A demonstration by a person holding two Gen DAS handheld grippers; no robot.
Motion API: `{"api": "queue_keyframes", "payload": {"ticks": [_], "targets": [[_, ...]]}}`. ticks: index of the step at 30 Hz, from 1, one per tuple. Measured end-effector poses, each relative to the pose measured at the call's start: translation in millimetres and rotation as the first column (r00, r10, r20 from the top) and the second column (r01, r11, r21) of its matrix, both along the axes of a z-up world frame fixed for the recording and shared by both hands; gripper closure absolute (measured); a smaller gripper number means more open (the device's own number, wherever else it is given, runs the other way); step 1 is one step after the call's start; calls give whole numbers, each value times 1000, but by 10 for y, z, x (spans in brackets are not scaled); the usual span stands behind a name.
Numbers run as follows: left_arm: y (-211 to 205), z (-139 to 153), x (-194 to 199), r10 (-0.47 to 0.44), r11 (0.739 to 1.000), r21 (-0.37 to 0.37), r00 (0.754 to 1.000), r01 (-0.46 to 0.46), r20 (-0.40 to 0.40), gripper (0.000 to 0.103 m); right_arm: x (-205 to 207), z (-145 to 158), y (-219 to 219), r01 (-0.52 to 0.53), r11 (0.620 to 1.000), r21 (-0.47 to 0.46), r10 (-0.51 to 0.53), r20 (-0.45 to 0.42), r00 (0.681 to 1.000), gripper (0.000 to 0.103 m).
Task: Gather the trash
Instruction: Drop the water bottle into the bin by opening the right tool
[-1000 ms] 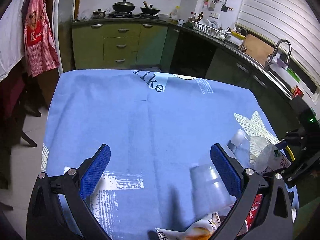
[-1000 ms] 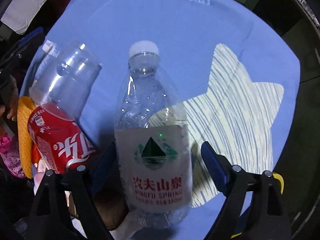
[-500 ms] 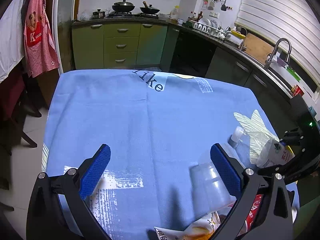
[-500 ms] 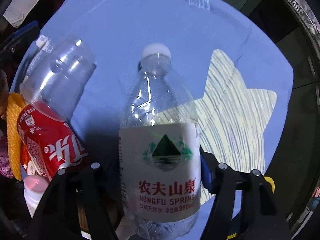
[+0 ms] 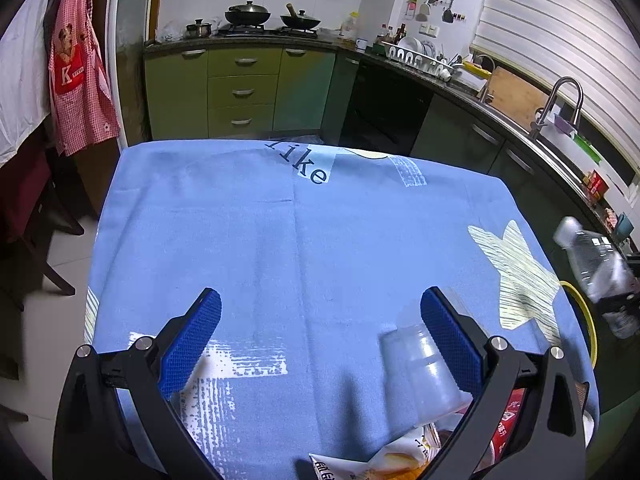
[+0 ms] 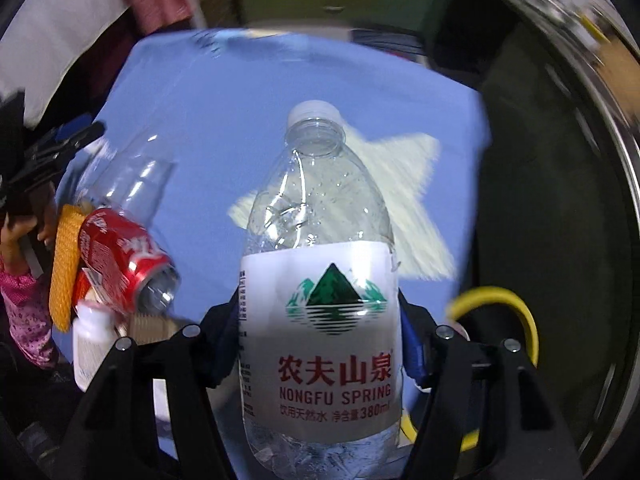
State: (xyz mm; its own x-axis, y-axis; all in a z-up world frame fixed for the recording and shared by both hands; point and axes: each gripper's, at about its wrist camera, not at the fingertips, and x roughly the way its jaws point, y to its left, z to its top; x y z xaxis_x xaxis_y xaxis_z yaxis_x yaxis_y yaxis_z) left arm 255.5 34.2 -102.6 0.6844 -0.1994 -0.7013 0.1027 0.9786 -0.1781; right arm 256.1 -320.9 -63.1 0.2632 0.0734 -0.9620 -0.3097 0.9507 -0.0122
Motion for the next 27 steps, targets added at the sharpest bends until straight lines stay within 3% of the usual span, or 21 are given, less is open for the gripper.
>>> {"api": "queue_keyframes", "payload": {"ticks": [5,10,24,27], "targets": [[-17,11,-15,-6,1000,2,1000,6,7,5,-334,-59,-1066,219,976,-11,-219,-25,975,40],[-30,-6,-12,-8,1000,7,1000,8,5,5,-480,-432,-1670,363,931,-25,-364,-105,925,40],[-54,-10,8,-12,1000,10,1000,12,-3,5,-394,-1452,-2300,509,858,-65,-506,-271,819,39],[-50,-15,7,-12,1000,9,1000,12,-4,5,-406,-1467,-2412,534,841,-86,-537,-247,807,31]]}}
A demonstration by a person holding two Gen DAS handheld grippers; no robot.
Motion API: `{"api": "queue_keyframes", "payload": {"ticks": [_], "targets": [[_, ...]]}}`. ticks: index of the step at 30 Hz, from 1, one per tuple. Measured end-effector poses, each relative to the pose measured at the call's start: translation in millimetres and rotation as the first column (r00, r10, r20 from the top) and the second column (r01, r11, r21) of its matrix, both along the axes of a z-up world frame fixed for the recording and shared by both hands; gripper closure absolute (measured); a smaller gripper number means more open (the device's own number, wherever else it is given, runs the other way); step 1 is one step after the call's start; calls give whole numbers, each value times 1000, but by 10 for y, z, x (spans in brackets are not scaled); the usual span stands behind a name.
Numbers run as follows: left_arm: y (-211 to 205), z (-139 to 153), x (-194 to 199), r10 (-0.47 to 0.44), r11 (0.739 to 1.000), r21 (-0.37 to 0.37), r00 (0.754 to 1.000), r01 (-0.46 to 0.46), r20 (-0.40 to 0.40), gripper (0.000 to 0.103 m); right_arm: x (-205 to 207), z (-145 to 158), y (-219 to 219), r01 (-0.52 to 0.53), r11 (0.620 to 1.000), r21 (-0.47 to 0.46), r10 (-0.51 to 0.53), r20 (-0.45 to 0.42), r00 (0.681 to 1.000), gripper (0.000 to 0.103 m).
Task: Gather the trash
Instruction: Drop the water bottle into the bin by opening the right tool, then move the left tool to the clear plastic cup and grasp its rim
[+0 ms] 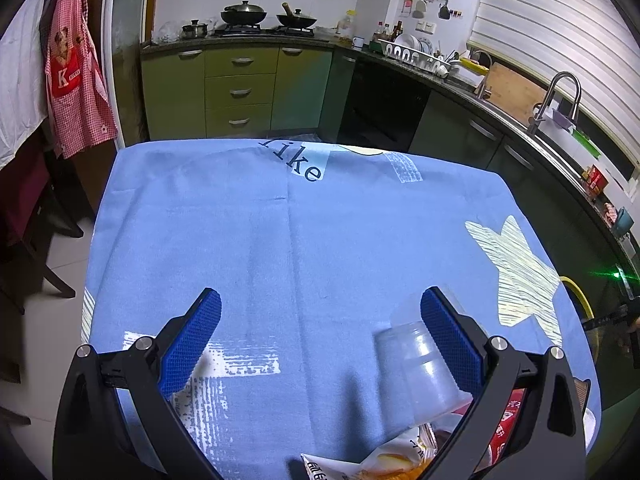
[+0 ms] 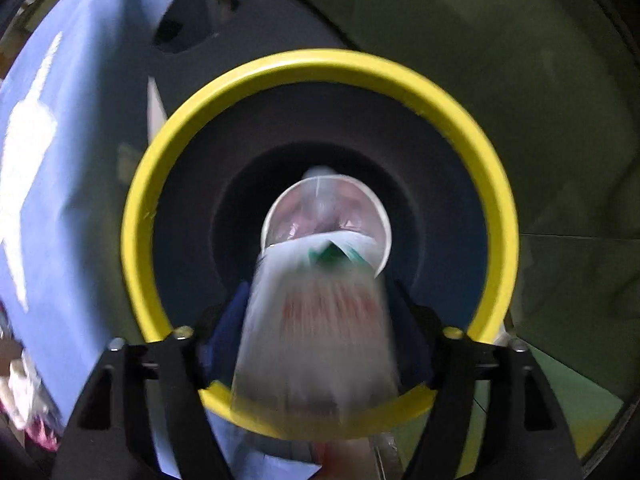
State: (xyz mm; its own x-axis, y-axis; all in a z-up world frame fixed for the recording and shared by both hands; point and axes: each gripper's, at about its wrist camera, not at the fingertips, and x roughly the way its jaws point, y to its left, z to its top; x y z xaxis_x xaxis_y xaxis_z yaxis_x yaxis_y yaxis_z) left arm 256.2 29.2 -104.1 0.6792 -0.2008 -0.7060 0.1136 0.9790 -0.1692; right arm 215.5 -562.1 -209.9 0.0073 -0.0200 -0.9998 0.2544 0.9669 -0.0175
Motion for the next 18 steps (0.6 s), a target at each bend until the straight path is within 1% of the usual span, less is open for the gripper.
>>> {"api": "queue_keyframes", "payload": {"ticks": [1,3,7,9,12,14,18], "targets": [[0,-1,0,-1,1000,0,1000,1,-1,5,-9,21,-13,6,1000,-8,-6,9,1000,31],[-3,-1,-1,-3,1000,1,1000,3,-4,5,-71,113,-31,19,1000,8,-19,32,999,31],[-45,13,-20,-17,1000,8,1000,17,-2,5,-224,322,73,3,1000,9,-4,87,996,31],[-71,21,-30,-27,1000,11,1000,27,1,5,-328,460,172,-3,1000,14,1,139,990,28],[-106,48,-49,-43,999,11,999,43,6,5,-499,621,264,-8,999,46,-2,213,977,28],[-113,58,-55,-57,998,-3,998,57,-1,5,-637,668,351,-12,998,62,-3,244,970,28],[-151,110,-70,-83,996,-16,996,83,-28,5,-797,707,396,-22,997,80,0,266,964,28]]}}
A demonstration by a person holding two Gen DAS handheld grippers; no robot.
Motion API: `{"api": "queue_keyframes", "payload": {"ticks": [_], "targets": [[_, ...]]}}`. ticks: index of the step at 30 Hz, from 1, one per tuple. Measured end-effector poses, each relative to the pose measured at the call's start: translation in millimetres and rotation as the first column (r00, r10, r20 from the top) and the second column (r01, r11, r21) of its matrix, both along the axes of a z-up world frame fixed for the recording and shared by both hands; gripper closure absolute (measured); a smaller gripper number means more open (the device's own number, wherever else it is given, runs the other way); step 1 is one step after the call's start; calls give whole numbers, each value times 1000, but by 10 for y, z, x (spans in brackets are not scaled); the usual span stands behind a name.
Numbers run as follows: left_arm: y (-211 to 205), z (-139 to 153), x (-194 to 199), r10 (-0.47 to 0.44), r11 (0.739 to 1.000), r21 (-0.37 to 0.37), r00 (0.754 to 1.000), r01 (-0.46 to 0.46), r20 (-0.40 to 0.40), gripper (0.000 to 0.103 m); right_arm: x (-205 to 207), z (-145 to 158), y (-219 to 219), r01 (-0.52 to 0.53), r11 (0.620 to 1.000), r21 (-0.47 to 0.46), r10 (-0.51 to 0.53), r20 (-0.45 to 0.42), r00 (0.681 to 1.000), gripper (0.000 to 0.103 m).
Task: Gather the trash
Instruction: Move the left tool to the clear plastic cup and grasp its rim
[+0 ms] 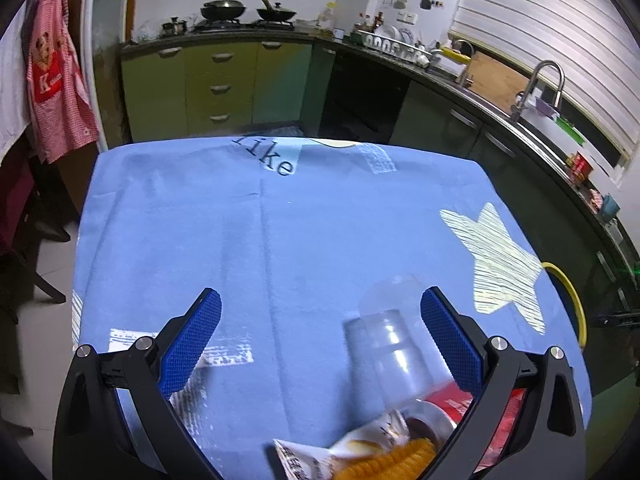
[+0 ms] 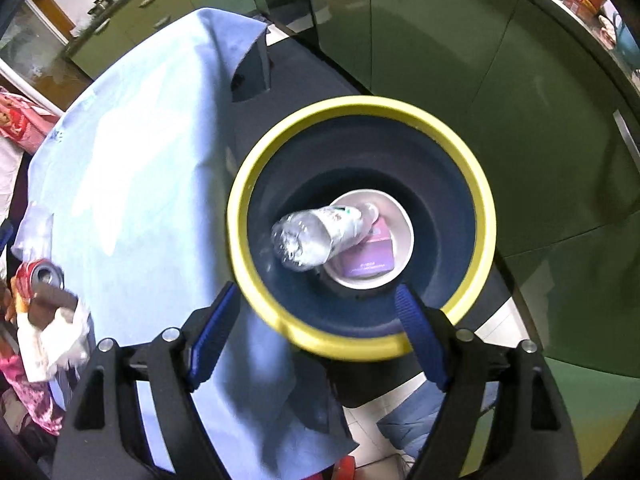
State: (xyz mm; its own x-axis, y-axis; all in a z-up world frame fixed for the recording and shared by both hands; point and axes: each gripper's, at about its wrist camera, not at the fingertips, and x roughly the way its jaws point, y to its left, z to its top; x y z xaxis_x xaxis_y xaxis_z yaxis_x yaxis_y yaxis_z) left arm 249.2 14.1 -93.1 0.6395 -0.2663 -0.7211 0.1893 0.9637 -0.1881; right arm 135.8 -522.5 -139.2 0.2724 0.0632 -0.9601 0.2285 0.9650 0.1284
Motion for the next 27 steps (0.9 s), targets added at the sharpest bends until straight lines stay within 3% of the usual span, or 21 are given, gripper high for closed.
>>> {"api": "queue_keyframes", "payload": {"ticks": [7,12,15,19,27], "targets": [[-218,54,-25,-98,995,0,989,99,-109,5,-9,50,-80,-17,999,31,16,42,999,28],[-342,210,-293,-108,990,90,993,111,-36,5,-17,3,-15,-51,997,63,47,60,997,28],[-358,275,-460,-142,986,87,990,143,-19,5,6,-70,19,-73,995,67,69,55,996,28],[-409,256,-599,-182,969,166,983,180,-7,5,37,-99,9,-79,994,78,74,62,995,28],[-488,43,-403,-226,944,222,968,245,-108,29,12,-97,43,-87,992,87,81,65,995,28]]}}
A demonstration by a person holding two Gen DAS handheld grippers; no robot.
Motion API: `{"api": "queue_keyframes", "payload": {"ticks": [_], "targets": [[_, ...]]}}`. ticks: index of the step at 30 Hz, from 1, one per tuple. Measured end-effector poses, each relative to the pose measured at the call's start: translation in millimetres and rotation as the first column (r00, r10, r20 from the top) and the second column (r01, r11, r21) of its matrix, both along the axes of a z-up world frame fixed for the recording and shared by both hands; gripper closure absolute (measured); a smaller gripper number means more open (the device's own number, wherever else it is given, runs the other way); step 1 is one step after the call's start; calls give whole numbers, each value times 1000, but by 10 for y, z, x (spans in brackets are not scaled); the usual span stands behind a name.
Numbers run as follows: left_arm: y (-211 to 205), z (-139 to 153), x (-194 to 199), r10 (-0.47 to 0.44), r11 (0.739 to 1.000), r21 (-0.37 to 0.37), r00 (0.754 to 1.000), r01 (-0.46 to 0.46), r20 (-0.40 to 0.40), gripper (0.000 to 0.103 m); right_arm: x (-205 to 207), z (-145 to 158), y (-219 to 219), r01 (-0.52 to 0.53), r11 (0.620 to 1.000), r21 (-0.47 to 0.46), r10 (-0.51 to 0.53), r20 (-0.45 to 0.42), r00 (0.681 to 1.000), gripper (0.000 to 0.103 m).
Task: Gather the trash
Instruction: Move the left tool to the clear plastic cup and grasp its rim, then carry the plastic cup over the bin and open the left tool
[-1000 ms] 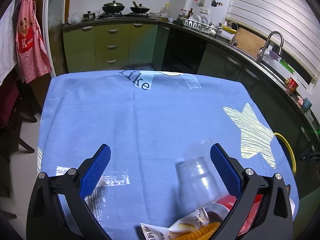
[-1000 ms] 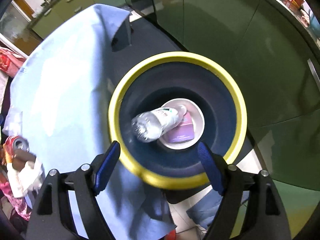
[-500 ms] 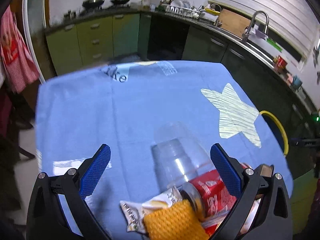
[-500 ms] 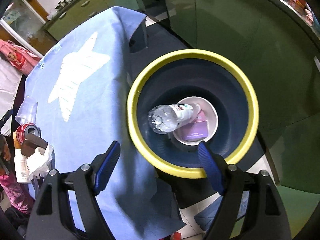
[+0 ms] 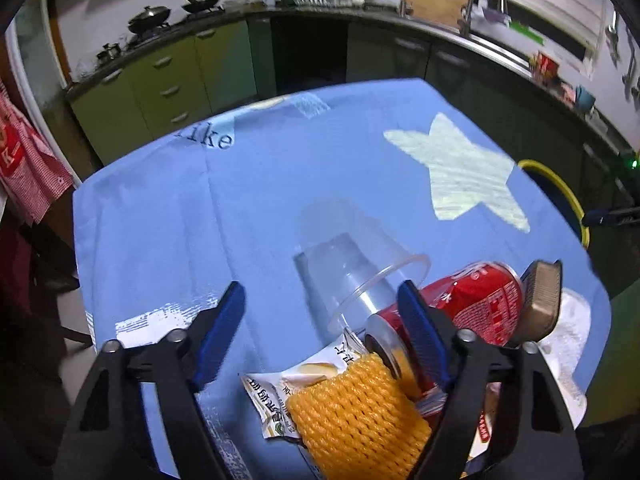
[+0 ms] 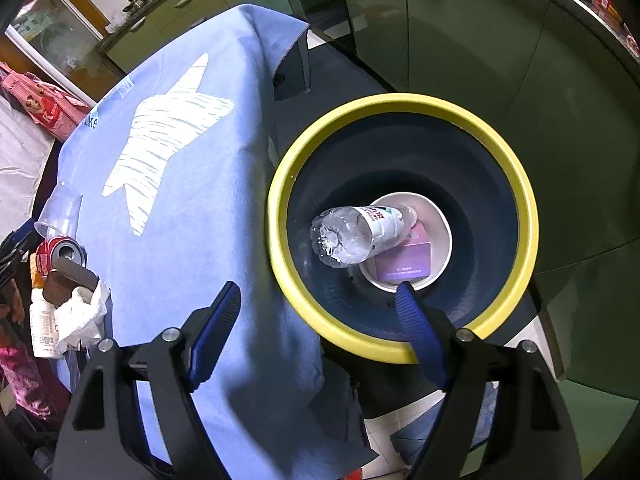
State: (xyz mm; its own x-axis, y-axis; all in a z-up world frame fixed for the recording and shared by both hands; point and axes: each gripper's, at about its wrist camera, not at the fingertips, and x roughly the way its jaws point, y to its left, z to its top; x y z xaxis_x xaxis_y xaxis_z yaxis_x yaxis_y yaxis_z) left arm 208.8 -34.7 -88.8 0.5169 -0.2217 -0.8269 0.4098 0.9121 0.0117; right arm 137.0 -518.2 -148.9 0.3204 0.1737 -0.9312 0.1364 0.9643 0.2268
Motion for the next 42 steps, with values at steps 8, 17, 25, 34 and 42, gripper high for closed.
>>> {"api": "queue_keyframes", "payload": {"ticks": [8,17,25,34,42], "targets": [[-97,-111,220,-39,996,79,998,42,-41,38,26,-2,12,1,1000,3,-1,0,1000,28],[-135,-193,467,-34,996,78,998,39,-58,94,42,-27,74,-13,1000,9,13,-3,1000,27],[-80,23,443,-10,999,44,998,7,56,97,27,6,75,-7,1000,8,7,5,1000,27],[-102,389,362,-15,1000,15,994,14,107,97,-46,125,64,-3,1000,3,3,32,999,27],[-884,768,229,-221,974,-32,970,225,101,97,-341,327,-166,54,999,-3,-54,85,995,26]]}}
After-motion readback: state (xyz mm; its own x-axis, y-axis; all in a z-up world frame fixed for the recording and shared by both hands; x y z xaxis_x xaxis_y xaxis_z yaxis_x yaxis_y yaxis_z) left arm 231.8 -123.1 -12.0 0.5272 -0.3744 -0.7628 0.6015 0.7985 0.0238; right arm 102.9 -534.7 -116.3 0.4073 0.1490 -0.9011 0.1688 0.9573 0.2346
